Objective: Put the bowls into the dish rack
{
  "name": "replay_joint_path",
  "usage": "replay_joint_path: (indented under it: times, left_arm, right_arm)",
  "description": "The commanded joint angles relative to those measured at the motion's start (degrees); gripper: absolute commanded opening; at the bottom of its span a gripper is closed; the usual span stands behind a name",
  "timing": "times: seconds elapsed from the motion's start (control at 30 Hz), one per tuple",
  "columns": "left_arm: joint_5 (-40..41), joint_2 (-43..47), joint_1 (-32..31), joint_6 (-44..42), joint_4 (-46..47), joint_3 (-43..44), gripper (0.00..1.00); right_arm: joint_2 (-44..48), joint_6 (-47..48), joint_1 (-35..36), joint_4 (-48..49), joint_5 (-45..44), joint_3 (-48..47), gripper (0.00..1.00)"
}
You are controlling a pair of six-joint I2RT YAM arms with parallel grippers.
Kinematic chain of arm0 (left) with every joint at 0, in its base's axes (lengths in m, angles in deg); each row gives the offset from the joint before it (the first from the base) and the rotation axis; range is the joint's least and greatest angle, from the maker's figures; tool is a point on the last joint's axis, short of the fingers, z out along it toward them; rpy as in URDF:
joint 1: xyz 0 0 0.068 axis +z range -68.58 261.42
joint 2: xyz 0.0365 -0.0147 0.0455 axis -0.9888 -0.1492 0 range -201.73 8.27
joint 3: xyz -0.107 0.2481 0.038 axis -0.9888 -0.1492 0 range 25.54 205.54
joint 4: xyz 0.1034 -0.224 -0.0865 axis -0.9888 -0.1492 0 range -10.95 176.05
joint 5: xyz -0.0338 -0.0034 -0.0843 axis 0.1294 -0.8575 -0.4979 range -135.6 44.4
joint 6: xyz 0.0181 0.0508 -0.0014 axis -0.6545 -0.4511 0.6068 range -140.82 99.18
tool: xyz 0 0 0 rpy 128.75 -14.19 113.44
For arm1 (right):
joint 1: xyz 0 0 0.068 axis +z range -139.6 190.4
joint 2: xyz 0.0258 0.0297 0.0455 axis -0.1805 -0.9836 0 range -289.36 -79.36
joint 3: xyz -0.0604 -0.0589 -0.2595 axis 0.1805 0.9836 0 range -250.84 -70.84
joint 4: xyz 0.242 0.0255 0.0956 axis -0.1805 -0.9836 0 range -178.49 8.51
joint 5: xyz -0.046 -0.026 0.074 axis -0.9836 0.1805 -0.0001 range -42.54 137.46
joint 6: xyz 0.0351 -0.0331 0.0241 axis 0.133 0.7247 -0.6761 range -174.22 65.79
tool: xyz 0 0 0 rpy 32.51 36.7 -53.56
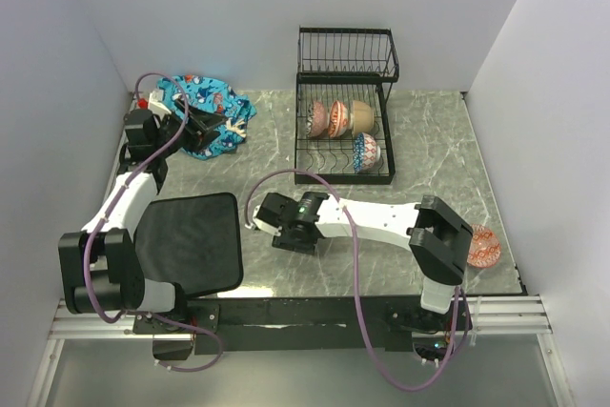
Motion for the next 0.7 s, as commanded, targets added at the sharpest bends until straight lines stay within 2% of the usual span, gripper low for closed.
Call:
replay_joint_path:
  times: [0.0, 0.2, 0.3, 0.33, 0.37, 0.4, 0.43, 0.5, 0.53, 0.57, 0.6, 0.63, 0.67]
  left_arm:
    - [-3.28, 2.43, 0.36, -5.94, -3.26, 6.32, 0.72]
    - [-6.61, 4.27, 0.36, -23.16, -14.16, 15.55, 0.72]
    - [-8.99, 4.72, 0.1, -32.21, -20.93, 21.07, 0.71]
    - [-9.78, 4.54, 0.01, -36.5, -24.69, 22.23, 0.72]
    - [-11.26, 3.84, -0.25, -38.98, -26.47, 23.28, 0.72]
    - [-13.45, 3.31, -0.77, -45.01, -29.53, 26.08, 0.71]
    - [-14.43, 2.18, -1.39, -48.37, -35.31, 27.58, 0.71]
    - [-15.94, 0.51, -7.08, -58.54, -45.77, 34.32, 0.72]
    - [-10.46, -1.42, -10.33, -72.0, -51.05, 36.63, 0.72]
    - [-7.44, -1.96, -17.93, -77.88, -60.32, 38.39, 0.72]
    - [-4.45, -2.05, -21.57, -86.73, -62.59, 38.41, 0.72]
    - [2.45, -1.7, -25.18, -89.51, -63.4, 36.76, 0.72]
    - [4.69, 0.21, -31.04, -91.63, -61.75, 34.48, 0.72]
  right_arm:
    - [2.92, 1.14, 0.07, -0.52, -2.52, -3.52, 0.64]
    - [12.92, -0.08, -0.98, -0.44, -2.61, -3.97, 0.69]
    - [19.17, -6.03, -6.06, -0.78, 0.62, -3.52, 0.7]
    - [21.79, -8.07, -12.43, -0.87, 3.17, -3.87, 0.71]
    - [22.86, -9.92, -16.06, -1.13, 5.54, -4.83, 0.71]
    - [24.27, -12.98, -19.58, -1.83, 10.87, -5.45, 0.73]
    - [24.54, -14.14, -27.88, -2.1, 12.93, -5.98, 0.74]
    - [25.5, -16.78, -34.96, -1.49, 19.41, -6.69, 0.76]
    - [25.68, -17.4, -37.69, -1.05, 20.5, -6.78, 0.77]
    - [25.86, -17.41, -41.98, -0.79, 21.46, -6.78, 0.78]
    - [26.56, -19.67, -43.59, 0.35, 22.61, -6.43, 0.79]
    - [27.0, -19.69, -44.57, 0.97, 23.75, -6.25, 0.8]
    - [27.44, -19.52, -45.88, 1.67, 23.32, -5.64, 0.81]
